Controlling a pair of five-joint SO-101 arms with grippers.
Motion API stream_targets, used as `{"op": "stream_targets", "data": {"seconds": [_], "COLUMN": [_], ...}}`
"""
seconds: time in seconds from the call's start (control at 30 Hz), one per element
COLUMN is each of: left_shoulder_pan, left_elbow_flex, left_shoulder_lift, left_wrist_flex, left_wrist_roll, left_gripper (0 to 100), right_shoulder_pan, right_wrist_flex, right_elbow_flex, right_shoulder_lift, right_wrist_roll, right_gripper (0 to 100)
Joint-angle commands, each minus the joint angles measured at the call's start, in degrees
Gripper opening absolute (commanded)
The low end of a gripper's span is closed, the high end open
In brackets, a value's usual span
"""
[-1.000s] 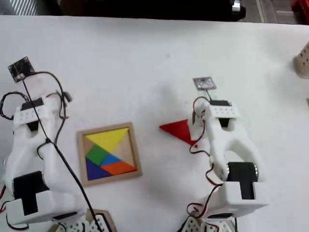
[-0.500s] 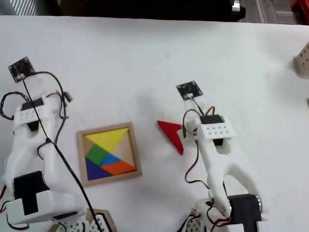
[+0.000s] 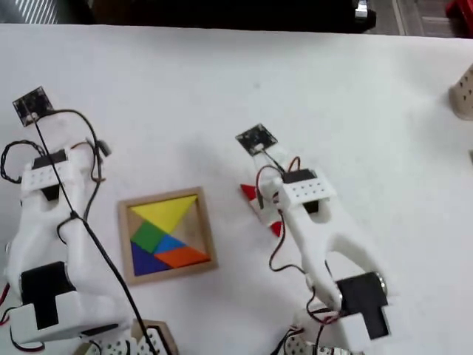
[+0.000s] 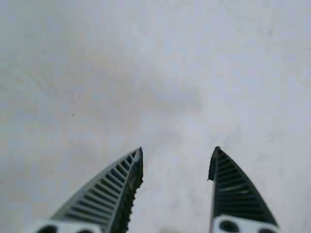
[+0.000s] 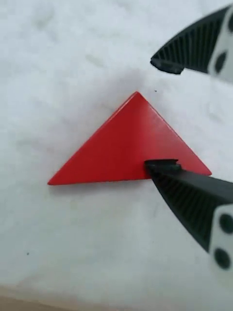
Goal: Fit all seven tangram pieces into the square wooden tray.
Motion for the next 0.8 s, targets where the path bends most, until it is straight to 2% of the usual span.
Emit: {"op": "stream_targets", "data": {"seconds": [0.0,0.2,0.37,0.77], "left_shoulder_pan": [0.75,0.75,0.75,0.84], "left_elbow_flex": [-0.7,-0.7,-0.7,-0.7], "left_shoulder_lift": [-0.13,-0.13,-0.13,-0.13], "left_wrist_flex": [-1.49,-1.49,-1.49,-1.49], "left_wrist_roll": [0.26,0.26,0.26,0.26], "left_gripper": [23,23,23,23], "right_shoulder_pan": [-0.75,-2.51,-4.79,-6.64], "right_wrist_flex": [2.15,10.86,13.41,15.16], "right_elbow_flex": [-6.33,-15.03,-17.32,-16.88], "right_shoulder_lift": [4.7,12.62,14.99,14.11], "right_wrist_roll": [2.29,6.95,11.43,11.34], "right_gripper": [28.8,28.7,28.7,28.9]}}
